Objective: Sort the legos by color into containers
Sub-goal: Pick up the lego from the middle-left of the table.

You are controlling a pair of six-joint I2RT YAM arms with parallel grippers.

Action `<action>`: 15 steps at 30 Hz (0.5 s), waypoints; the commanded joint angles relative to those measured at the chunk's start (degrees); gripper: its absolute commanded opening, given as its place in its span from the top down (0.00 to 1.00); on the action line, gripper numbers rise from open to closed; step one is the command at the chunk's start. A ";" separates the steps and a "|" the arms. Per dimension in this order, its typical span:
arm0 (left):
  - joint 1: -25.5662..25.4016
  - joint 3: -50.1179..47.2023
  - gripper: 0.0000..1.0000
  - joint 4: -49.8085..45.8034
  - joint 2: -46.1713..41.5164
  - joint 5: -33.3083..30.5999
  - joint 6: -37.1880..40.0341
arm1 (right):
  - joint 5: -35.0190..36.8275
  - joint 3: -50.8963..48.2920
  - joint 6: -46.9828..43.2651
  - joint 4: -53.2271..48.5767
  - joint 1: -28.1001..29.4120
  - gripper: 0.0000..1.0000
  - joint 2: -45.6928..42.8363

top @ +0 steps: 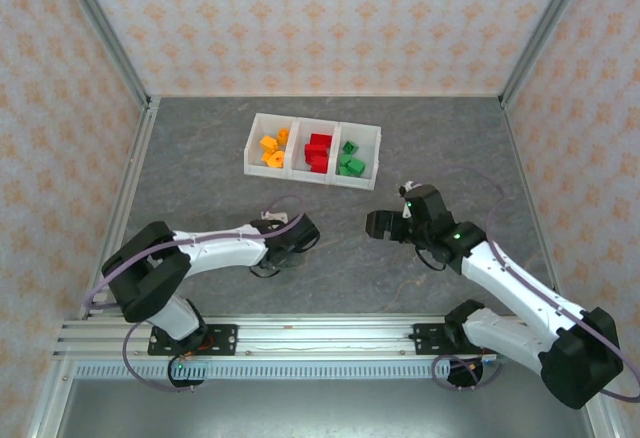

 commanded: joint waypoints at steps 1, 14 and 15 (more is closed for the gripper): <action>0.30 0.49 0.62 3.97 4.19 -0.40 1.21 | -2.90 -0.60 -1.19 1.86 0.65 0.00 -2.08; 0.84 19.84 0.66 4.23 9.01 -5.95 13.75 | -4.41 -2.04 -1.43 4.69 1.01 0.00 -9.98; 1.22 23.00 0.66 3.65 10.11 -6.54 15.46 | -4.12 -2.24 -1.39 5.01 1.01 0.00 -11.24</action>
